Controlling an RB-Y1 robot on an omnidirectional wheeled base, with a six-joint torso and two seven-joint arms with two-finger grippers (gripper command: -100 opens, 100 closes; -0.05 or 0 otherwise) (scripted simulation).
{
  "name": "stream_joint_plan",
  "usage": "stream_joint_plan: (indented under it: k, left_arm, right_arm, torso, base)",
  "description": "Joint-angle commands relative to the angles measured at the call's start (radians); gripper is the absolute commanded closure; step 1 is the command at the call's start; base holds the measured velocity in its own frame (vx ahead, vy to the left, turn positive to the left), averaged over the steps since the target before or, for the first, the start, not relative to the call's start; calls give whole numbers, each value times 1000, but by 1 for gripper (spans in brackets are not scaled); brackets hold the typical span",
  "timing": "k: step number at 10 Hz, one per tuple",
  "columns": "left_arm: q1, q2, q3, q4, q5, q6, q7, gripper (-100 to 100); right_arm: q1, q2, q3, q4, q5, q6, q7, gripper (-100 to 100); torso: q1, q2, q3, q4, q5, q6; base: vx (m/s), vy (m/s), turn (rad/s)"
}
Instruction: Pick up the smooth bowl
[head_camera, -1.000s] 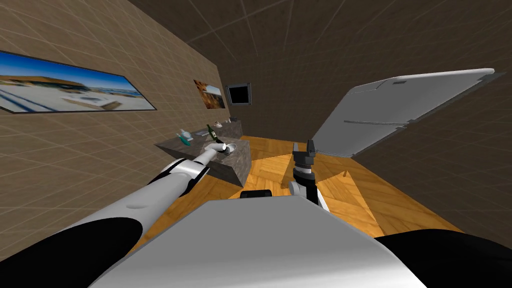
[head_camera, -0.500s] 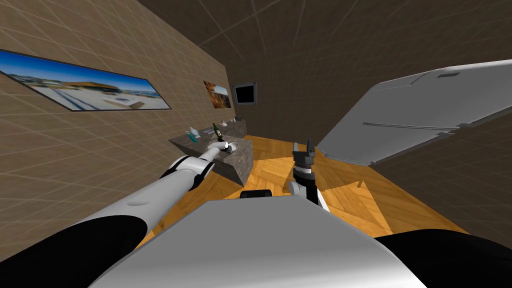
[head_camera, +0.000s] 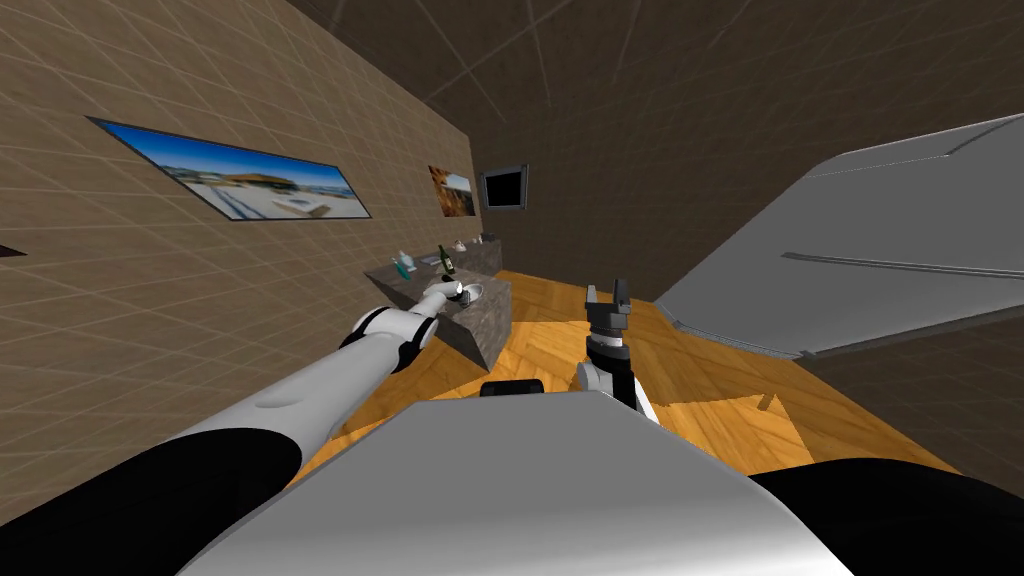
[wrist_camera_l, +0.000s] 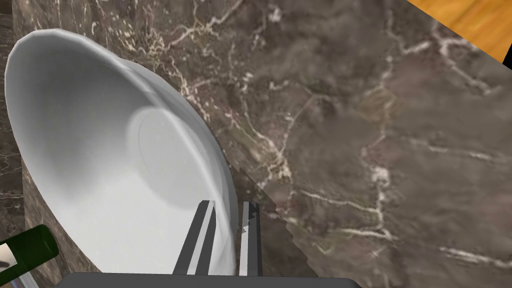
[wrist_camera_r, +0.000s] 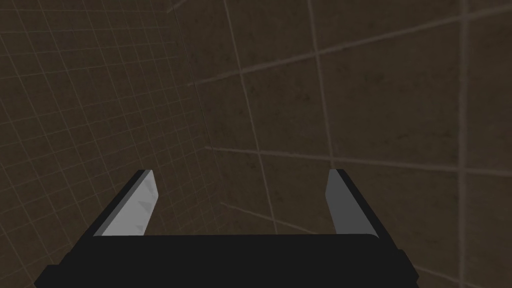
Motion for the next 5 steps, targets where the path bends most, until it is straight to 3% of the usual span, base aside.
stream_joint_plan:
  k: [1,2,3,4,5]
  left_arm:
    - [11,-8,35,-27,-21,21,-35,100]
    - [-9,-36,71,1,-46,25,-70,100]
    - [-9,-36,81,-13,-46,25,-79,100]
    - [-5,-29,71,-16,-42,33,-62,100]
    - [-9,-30,74,-8,-41,28,-71,0]
  right_arm:
    - [0,0,0,0,0,0,0,0]
    - [0,0,0,0,0,0,0,0]
    - [0,0,0,0,0,0,0,0]
    - [0,0,0,0,0,0,0,0]
    - [0,0,0,0,0,0,0,0]
  torso:
    - [0,0,0,0,0,0]
    - [0,0,0,0,0,2]
    - [-1,1,0,0,0,2]
    - [-1,1,1,1,0,3]
    - [1,1,1,1,0,3]
  base:
    - [27,-64,154]
    - [24,-66,194]
    - [17,-51,109]
    - [6,-16,4]
    - [0,0,0]
